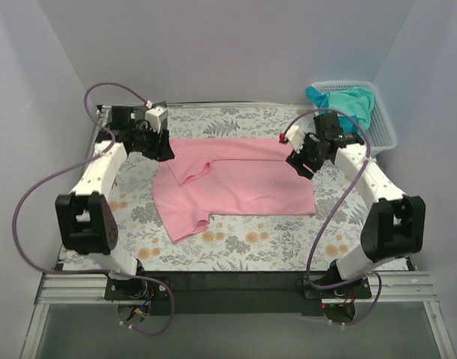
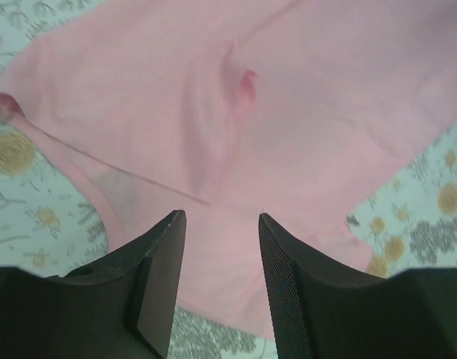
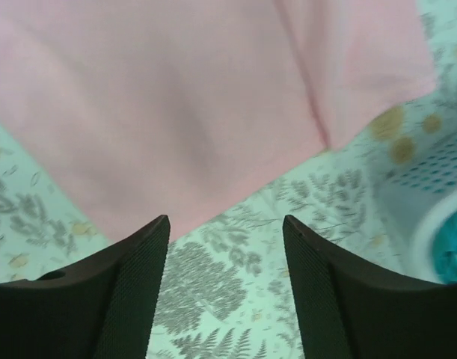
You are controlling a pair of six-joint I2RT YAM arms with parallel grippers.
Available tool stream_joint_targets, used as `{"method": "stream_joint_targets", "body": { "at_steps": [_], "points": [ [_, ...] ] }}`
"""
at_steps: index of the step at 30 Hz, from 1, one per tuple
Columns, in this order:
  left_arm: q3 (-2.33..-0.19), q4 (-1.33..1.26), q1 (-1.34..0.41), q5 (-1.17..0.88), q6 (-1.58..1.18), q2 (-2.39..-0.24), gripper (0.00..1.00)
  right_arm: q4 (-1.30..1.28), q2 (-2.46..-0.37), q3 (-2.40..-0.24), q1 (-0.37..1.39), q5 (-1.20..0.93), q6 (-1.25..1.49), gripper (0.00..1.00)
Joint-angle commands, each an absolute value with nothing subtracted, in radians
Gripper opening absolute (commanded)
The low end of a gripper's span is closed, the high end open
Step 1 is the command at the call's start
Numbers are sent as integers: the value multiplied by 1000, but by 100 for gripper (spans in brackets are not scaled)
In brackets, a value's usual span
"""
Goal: Fold and stack the t-shirts
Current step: Fold the tshirt
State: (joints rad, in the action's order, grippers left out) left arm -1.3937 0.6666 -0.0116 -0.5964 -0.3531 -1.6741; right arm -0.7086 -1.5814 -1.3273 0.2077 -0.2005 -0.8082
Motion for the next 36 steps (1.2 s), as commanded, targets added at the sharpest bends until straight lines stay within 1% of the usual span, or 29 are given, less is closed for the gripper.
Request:
{"method": "stream_joint_targets", "body": {
  "at_steps": [1,2,3,6,10,11,12,17,19,22,23,25,26,28,29,36],
  "points": [
    [-1187,715,-2,-699,-172,-1501,42,-802,-1517,-1162,225,-221,-905,57],
    [-1149,722,-2,-699,-148,-1461,42,-801,-1479,-1120,238,-209,-913,53],
    [-1108,726,-2,-692,-115,-1403,42,-796,-1461,-1059,242,-189,-920,52],
    [-1010,753,-2,-672,-66,-1342,42,-752,-1410,-942,252,-157,-934,52],
    [-919,762,-2,-641,-5,-1286,43,-669,-1379,-852,268,-109,-934,54],
    [-892,762,-2,-637,23,-1269,47,-652,-1379,-836,273,-101,-934,55],
    [-878,764,-2,-631,38,-1266,48,-612,-1378,-824,278,-80,-934,55],
    [-828,762,-2,-586,110,-1256,49,-535,-1405,-782,293,-32,-934,56],
    [-824,758,-3,-578,118,-1256,49,-529,-1405,-781,295,-29,-936,54],
    [-827,753,-2,-583,121,-1267,50,-528,-1404,-764,299,-29,-946,40],
    [-827,752,-2,-586,123,-1272,50,-528,-1401,-749,301,-29,-950,30],
    [-818,746,-5,-578,141,-1282,49,-528,-1399,-733,302,-26,-953,21],
    [-810,733,-11,-572,147,-1282,49,-525,-1396,-727,304,-25,-954,12],
    [-786,721,-35,-545,166,-1285,47,-522,-1394,-716,304,-17,-954,4],
    [-776,707,-46,-532,169,-1285,47,-523,-1394,-716,304,-14,-954,1],
    [-689,574,-110,-440,167,-1298,45,-523,-1402,-733,304,-12,-951,1]
  ]
}}
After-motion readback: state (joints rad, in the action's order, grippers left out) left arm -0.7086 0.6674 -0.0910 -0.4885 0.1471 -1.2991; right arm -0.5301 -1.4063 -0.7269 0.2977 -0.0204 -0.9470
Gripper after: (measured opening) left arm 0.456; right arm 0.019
